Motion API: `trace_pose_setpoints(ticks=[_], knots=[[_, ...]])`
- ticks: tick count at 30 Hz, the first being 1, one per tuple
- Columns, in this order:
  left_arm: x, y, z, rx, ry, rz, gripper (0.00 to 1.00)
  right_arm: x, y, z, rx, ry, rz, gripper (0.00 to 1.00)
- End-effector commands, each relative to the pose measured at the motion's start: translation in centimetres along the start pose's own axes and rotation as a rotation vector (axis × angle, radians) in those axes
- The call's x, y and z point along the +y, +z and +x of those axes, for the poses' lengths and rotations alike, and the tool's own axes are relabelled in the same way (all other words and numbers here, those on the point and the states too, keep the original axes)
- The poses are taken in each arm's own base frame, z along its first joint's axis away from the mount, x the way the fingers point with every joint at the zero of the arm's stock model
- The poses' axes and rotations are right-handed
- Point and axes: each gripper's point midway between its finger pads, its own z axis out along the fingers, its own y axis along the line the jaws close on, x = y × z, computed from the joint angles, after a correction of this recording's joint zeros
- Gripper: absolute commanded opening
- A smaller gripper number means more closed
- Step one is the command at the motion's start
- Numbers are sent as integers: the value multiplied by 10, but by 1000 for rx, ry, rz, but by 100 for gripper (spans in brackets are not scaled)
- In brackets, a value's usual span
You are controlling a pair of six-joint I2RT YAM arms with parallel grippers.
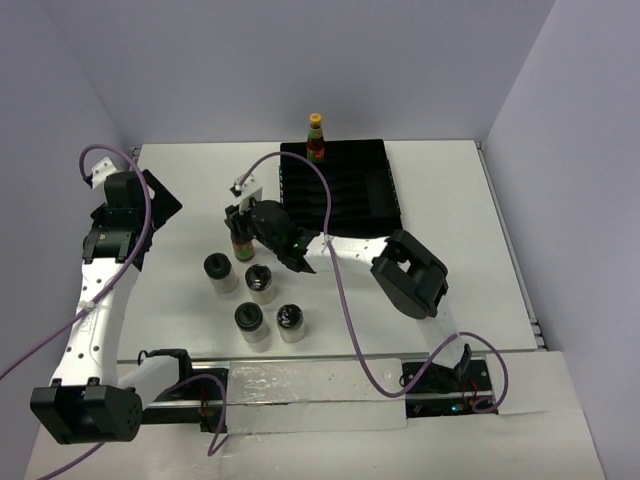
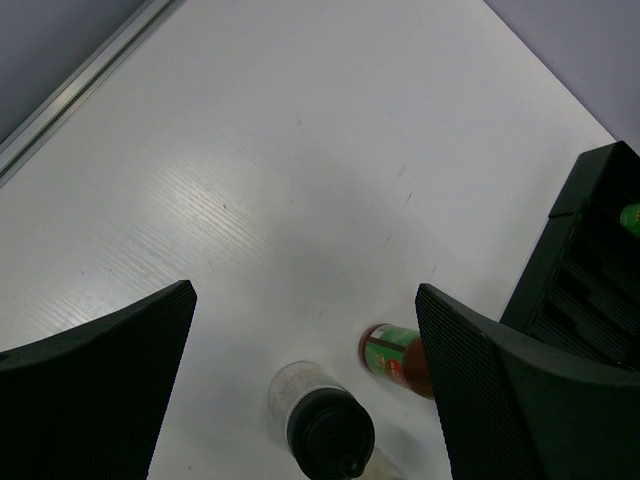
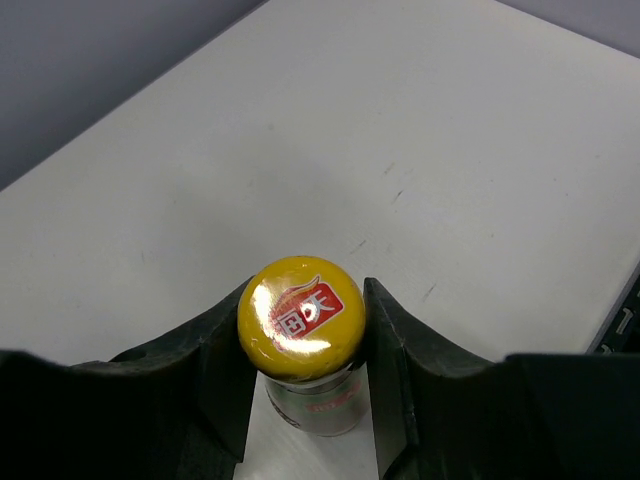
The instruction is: Organize the condiment bottles
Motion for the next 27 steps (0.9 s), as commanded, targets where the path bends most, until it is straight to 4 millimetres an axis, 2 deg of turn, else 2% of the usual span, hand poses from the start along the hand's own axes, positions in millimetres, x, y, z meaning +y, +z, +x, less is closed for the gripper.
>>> trace_pose_setpoints(ticks=[1, 9, 14, 17, 19, 22, 24, 27], knots=[[-5, -2, -10, -38, -18, 39, 99, 20, -4, -74, -135, 33, -60, 9], [-6, -5, -11, -40, -25, 45, 99, 7, -21, -171, -279, 7, -26, 9], [-5, -6, -11, -48, -30, 44, 99, -21, -36, -223, -345, 26, 29, 9], [-5, -4, -9, -46, -19, 46, 99, -49, -46, -245, -374, 20, 110, 9], [-5, -4, -8, -45, -16, 51, 99, -66, -52, -249, -385, 5, 154, 9], [-6, -3, -8, -46, -11, 57, 99, -124, -68, -252, -402, 19, 308, 9], [-7, -2, -8, -46, -9, 58, 99, -149, -77, -253, -417, 32, 358, 9], [-9, 1, -7, -40, -3, 62, 99, -203, -98, -246, -448, 20, 503, 9]])
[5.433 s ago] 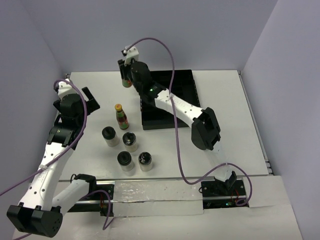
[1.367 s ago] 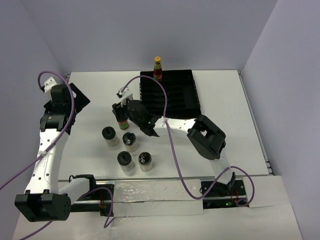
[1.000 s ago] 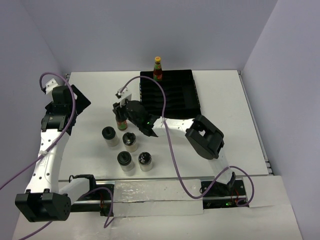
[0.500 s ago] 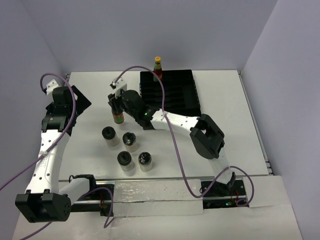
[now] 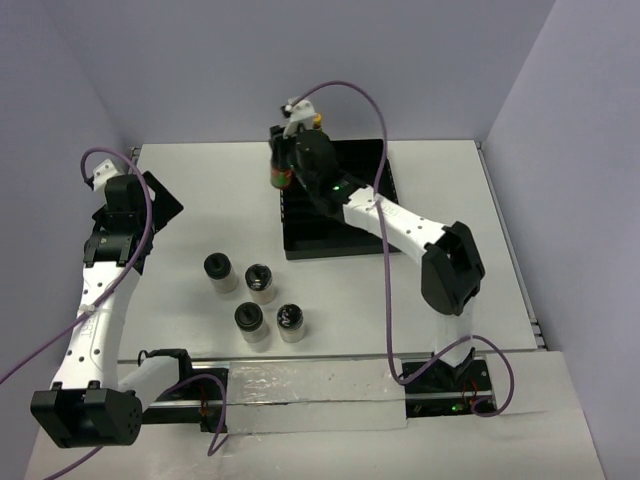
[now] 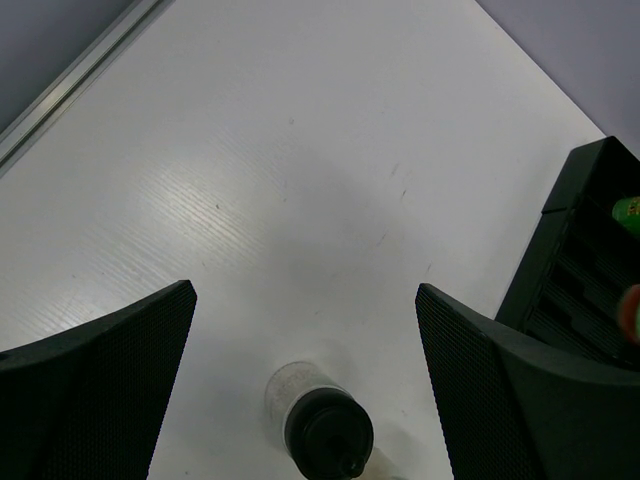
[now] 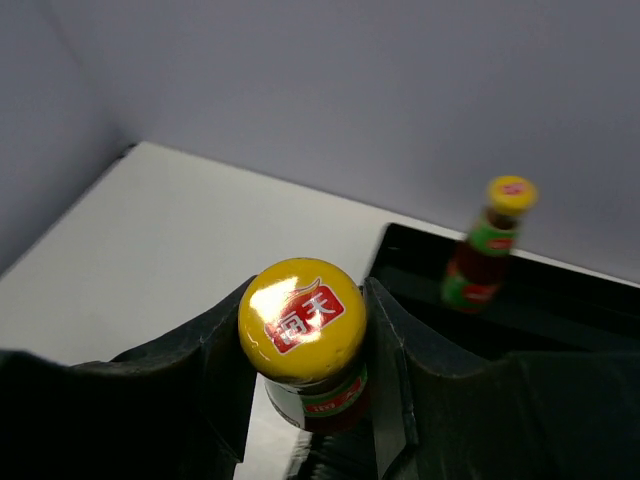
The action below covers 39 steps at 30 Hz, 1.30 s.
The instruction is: Organize the condiment bottles
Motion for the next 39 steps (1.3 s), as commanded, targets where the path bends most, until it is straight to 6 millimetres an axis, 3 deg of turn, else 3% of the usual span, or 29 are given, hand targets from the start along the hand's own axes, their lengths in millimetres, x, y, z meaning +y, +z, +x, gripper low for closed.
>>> trace_pose_setpoints(ticks=[1, 4, 7, 13, 15, 17, 20, 26, 39], knots=[[-7, 1, -10, -35, -2, 38, 99, -87, -24, -92, -268, 45, 221, 9], [-9, 5, -10, -34, -3, 39, 99, -135, -23, -96, -307, 15, 332, 9], [-13, 9, -9, -27, -2, 49, 99, -168, -19, -99, -353, -11, 412, 9], [-14, 15, -8, -21, 10, 41, 100, -210, 1, -98, -398, -24, 482, 9], [-14, 19, -8, -19, 14, 38, 99, -222, 15, -88, -389, -22, 495, 9], [-15, 21, -8, -18, 16, 37, 99, -227, 23, -93, -402, -16, 497, 9], [-16, 27, -6, -9, 20, 29, 99, -239, 45, -75, -373, -13, 503, 9], [-16, 34, -4, -4, 28, 16, 99, -251, 70, -61, -357, -6, 508, 9], [-16, 43, 1, 14, 37, 0, 99, -263, 97, -11, -281, 15, 498, 9]])
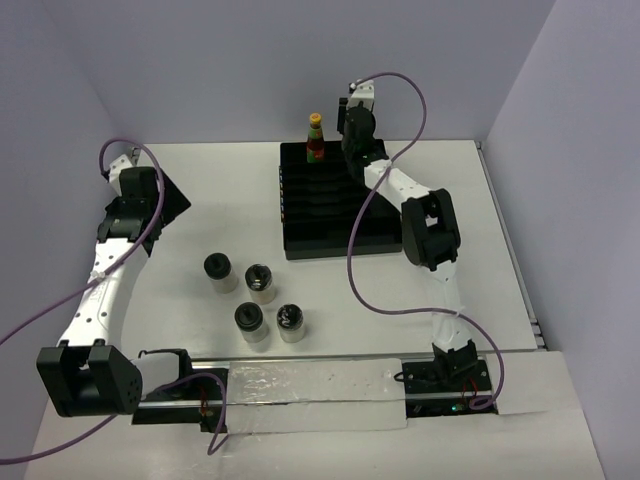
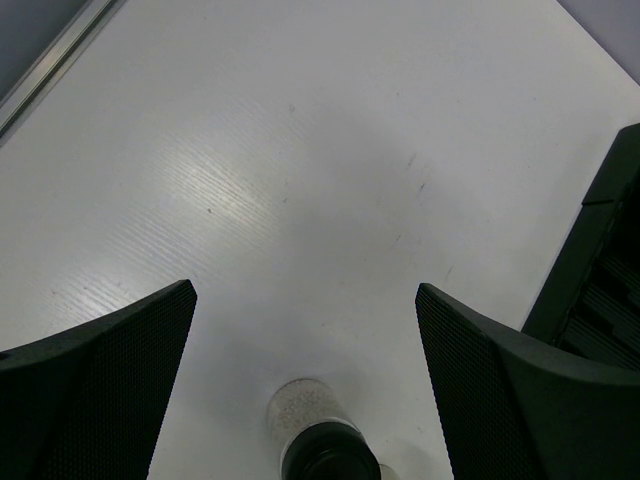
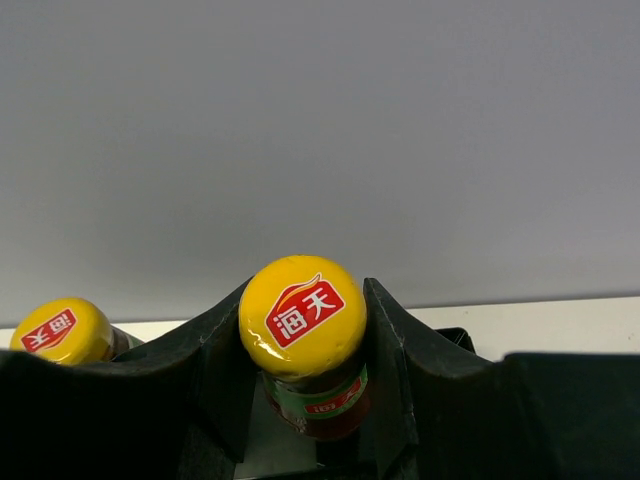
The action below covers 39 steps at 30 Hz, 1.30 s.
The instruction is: Organize the condiment bottles
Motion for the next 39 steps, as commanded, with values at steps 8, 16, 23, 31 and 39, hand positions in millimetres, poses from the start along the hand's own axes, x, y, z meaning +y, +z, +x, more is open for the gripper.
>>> trace_pose_setpoints(ticks=[8, 16, 23, 31, 39], knots=[[-7, 3, -20, -55, -4, 15, 100, 3, 17, -31, -120, 117, -18, 9], [-6, 2, -20, -50, 2, 11, 99, 5, 9, -31, -85, 122, -39, 74], [-12, -10, -19, -40, 17, 66, 99, -4, -20, -92, -97, 149, -42, 100], [7, -25, -14, -40, 34, 20, 99, -10, -118, -167, -8, 231, -162, 100], [5, -33, 7, -3, -13, 83, 100, 67, -267, -102, 225, 108, -482, 100]])
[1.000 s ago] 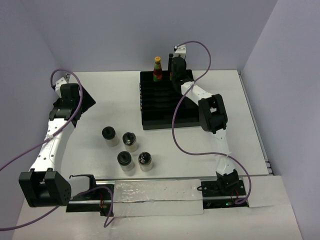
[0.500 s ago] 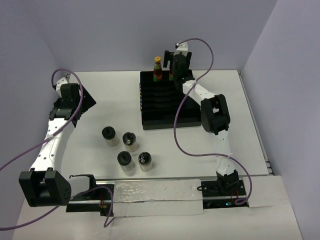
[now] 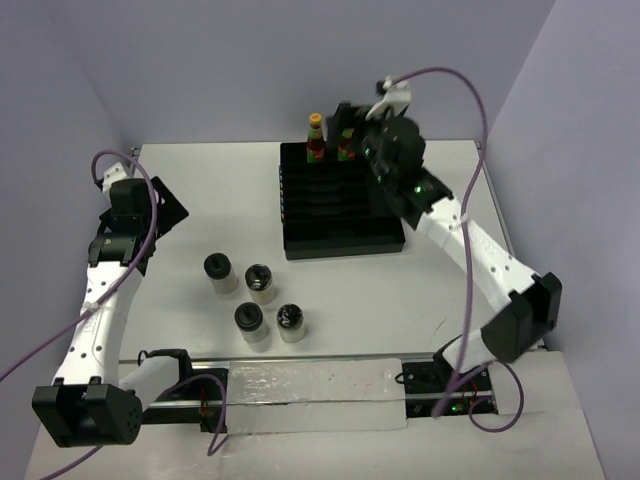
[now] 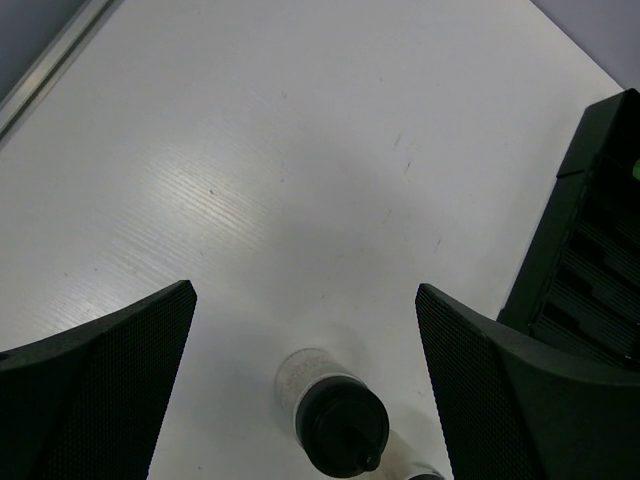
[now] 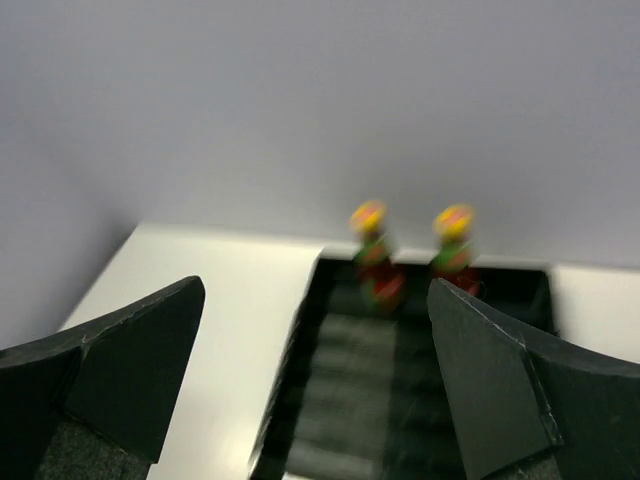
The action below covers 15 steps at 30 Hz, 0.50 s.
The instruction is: Organize the condiment bottles
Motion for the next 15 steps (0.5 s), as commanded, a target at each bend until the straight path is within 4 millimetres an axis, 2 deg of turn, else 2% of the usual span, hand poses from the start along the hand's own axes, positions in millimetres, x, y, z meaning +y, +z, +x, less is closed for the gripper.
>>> trace_pose_setpoints(ticks=[1, 2, 3, 4, 5, 6, 7, 10, 15], knots=[[-2, -2, 8, 23, -25, 30, 99, 76, -68, 106, 307, -107, -220, 100], [-1, -3, 8, 24, -24, 29, 100, 90, -87, 121, 355, -128, -265, 100], [-1, -4, 7, 23, -23, 28, 99, 91, -92, 127, 379, -136, -274, 100], [-1, -5, 7, 21, -24, 29, 99, 106, -104, 136, 407, -136, -311, 100], [0, -6, 6, 17, -28, 27, 99, 124, -127, 156, 487, -145, -356, 100], [0, -7, 5, 14, -28, 27, 99, 122, -131, 162, 514, -142, -349, 100], [0, -8, 4, 10, -31, 26, 99, 133, -144, 169, 541, -144, -370, 100], [2, -10, 2, -3, -36, 22, 99, 141, -170, 186, 615, -152, -389, 100], [3, -8, 4, 3, -37, 15, 99, 148, -214, 200, 681, -193, -450, 100]])
